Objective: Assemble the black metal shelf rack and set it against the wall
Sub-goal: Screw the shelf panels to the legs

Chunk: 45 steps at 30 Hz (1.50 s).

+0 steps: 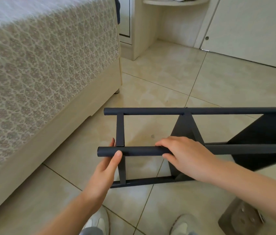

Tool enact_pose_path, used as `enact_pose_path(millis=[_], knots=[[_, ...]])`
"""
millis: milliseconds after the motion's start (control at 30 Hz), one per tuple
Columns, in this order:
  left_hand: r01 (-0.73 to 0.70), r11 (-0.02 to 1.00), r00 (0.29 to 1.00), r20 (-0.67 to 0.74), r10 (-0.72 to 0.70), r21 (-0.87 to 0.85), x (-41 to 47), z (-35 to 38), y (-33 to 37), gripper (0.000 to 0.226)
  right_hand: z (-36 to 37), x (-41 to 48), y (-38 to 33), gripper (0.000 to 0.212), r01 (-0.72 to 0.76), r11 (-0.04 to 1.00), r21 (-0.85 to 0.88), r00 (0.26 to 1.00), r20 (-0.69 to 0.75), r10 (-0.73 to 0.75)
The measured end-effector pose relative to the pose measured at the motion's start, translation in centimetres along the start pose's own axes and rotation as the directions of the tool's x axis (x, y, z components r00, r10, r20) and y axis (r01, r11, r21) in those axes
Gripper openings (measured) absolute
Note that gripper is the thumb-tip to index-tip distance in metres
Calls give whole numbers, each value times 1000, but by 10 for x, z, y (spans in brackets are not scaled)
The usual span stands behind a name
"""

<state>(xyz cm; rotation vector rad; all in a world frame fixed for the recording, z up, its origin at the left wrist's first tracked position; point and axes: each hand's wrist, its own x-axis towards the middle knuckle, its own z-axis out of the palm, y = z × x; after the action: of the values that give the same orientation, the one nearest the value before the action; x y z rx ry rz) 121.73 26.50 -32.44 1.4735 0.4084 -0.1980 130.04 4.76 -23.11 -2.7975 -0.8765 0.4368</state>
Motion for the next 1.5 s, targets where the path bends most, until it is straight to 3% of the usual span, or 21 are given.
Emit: enact_pose_path(millis=[67, 200, 300, 433, 900, 1033, 1233, 1500], knots=[[11, 1000, 1000, -17, -12, -28, 3, 0, -2, 91, 2, 0, 1, 29, 8, 1000, -24, 1000, 0, -8], [24, 992, 996, -86, -35, -124, 7, 7, 5, 74, 5, 1, 6, 30, 22, 999, -45, 999, -25, -23], [-1, 991, 990, -136, -18, -132, 9, 12, 13, 76, 1, 2, 9, 31, 22, 996, -83, 998, -56, -27], [-9, 994, 978, -210, -14, -106, 8, 20, 37, 44, -12, 0, 13, 28, 3, 993, -119, 992, -121, -18], [-258, 962, 915, -298, 272, 87, 14, 23, 179, 28, -90, 1, -1, 33, -101, 993, -55, 903, -424, 68], [-323, 929, 881, -300, 365, 183, 10, 27, 232, 39, -117, 0, -2, 34, -100, 988, 114, 874, -466, 142], [-421, 857, 841, -226, 491, 297, 3, 49, 298, 35, -146, -6, 1, 32, -3, 925, 380, 847, -491, 205], [-534, 719, 779, -74, 623, 445, -12, 78, 344, 38, -158, -27, 1, 32, 73, 843, 533, 823, -509, 251]])
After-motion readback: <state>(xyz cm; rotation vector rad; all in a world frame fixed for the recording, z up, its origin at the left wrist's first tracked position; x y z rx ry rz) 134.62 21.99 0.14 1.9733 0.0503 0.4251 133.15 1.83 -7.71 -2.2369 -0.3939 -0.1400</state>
